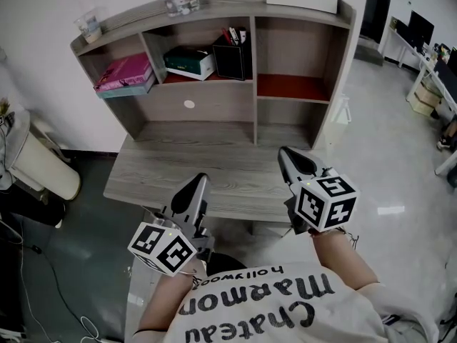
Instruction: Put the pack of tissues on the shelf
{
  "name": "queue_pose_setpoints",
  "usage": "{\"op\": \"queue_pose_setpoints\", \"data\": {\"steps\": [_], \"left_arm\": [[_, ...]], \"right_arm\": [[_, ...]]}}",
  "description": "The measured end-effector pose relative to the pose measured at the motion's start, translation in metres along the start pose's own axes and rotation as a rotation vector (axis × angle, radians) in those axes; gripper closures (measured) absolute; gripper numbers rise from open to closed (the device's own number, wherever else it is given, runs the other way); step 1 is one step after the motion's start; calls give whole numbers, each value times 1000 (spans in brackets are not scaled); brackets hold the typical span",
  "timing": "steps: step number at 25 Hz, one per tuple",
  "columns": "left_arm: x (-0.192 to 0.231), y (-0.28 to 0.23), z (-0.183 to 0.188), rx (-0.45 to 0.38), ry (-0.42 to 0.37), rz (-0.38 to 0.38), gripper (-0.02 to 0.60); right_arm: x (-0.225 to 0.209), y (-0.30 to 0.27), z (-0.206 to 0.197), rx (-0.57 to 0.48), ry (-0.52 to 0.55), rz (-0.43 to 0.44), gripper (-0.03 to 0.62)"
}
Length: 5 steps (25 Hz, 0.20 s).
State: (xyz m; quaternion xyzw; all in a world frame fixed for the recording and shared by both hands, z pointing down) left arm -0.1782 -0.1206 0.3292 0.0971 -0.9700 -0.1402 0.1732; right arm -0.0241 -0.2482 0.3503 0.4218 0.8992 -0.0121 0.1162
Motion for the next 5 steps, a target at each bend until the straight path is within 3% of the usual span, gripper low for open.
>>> {"op": "queue_pose_setpoints", "data": {"steps": [5], "left_arm": [[1,2,-3,13,10,6,565]], "right_arm": [[-9,2,3,-5,-1,-27,586]]}}
Point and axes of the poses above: the fingertips, and each gripper's own axes: y backward along the fingers, x to its left, z out of its top, the point moved 2 cm from there along y, backward along the fingers, and after that the axes turned 14 degrees about -x, right-handed, at the moved point
